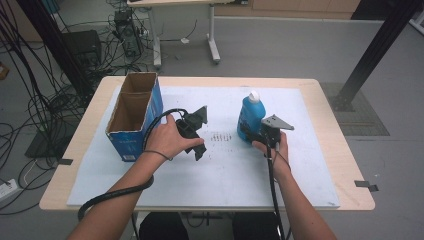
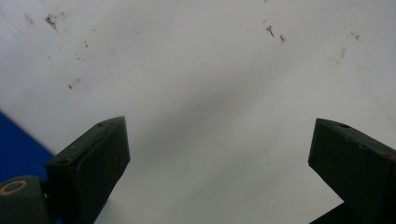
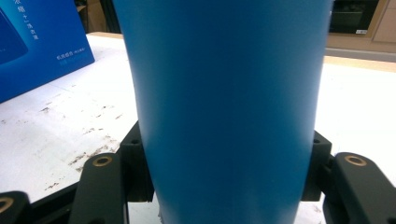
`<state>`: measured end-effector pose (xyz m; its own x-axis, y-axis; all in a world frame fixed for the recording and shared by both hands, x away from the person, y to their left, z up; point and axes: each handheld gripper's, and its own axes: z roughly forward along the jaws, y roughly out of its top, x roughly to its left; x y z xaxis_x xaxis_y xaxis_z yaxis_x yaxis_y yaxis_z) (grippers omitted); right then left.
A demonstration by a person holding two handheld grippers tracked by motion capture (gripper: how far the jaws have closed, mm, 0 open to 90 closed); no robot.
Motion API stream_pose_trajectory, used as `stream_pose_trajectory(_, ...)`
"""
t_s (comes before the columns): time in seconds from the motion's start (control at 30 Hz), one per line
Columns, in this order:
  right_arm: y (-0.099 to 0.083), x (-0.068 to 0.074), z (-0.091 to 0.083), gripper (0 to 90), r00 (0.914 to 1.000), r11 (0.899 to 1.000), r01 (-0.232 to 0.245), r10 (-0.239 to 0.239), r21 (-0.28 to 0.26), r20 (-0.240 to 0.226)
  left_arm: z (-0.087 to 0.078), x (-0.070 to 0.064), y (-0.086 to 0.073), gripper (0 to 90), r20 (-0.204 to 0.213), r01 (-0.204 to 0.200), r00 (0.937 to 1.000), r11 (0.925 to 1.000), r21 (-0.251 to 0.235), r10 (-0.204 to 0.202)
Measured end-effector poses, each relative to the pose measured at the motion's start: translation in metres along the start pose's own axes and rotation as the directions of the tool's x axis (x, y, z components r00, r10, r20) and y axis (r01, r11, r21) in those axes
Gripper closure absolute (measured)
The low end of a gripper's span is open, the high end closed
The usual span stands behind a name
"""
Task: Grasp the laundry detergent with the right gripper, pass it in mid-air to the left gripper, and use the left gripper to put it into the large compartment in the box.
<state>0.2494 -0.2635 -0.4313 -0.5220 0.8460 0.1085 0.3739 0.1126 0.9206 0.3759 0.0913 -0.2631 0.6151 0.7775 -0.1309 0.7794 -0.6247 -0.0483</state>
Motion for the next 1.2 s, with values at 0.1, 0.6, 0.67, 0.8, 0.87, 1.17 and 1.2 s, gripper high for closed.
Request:
stream_pose_trajectory(0.1,0.0003,0.0009,-0.0001,39.8,1.0,1.0,0.005,-0.005,0.001,0.003,0.0002,-0.0002,-0.0001,5.8,-0.001,0.002,1.0,1.0,0.0,-0.002)
stream_pose_trajectory(0.6,0.0021,0.0038,-0.0003,41.1,0.9996,1.0,0.026,-0.026,0.008,0.013,-0.0016,0.0002,-0.0012,5.8,-0.004,0.006,1.0,1.0,-0.003,-0.006)
stream_pose_trajectory(0.67,0.0022,0.004,-0.0004,41.2,0.9995,1.0,0.027,-0.027,0.008,0.014,-0.0015,0.0002,-0.0012,5.8,-0.004,0.007,1.0,1.0,-0.004,-0.007)
stream_pose_trajectory(0.8,0.002,0.004,-0.0004,41.4,0.9994,0.999,0.032,-0.033,0.007,0.014,-0.0024,0.0008,-0.0019,5.8,-0.004,0.008,1.0,0.9999,-0.007,-0.008)
stream_pose_trajectory(0.87,0.0019,0.0042,-0.0003,41.5,0.9993,0.999,0.034,-0.034,0.006,0.015,-0.0028,0.0011,-0.0021,5.7,-0.004,0.008,1.0,0.9999,-0.007,-0.008)
stream_pose_trajectory(1.17,0.0017,0.0056,-0.0005,41.8,0.9991,0.999,0.039,-0.039,0.005,0.019,-0.0065,0.0042,-0.0058,5.7,0.0,0.018,0.9998,0.9996,-0.023,-0.018)
stream_pose_trajectory(1.2,0.0017,0.0054,-0.0005,41.8,0.999,0.999,0.04,-0.04,0.005,0.018,-0.0066,0.0045,-0.0061,5.8,0.002,0.021,0.9998,0.9995,-0.023,-0.021)
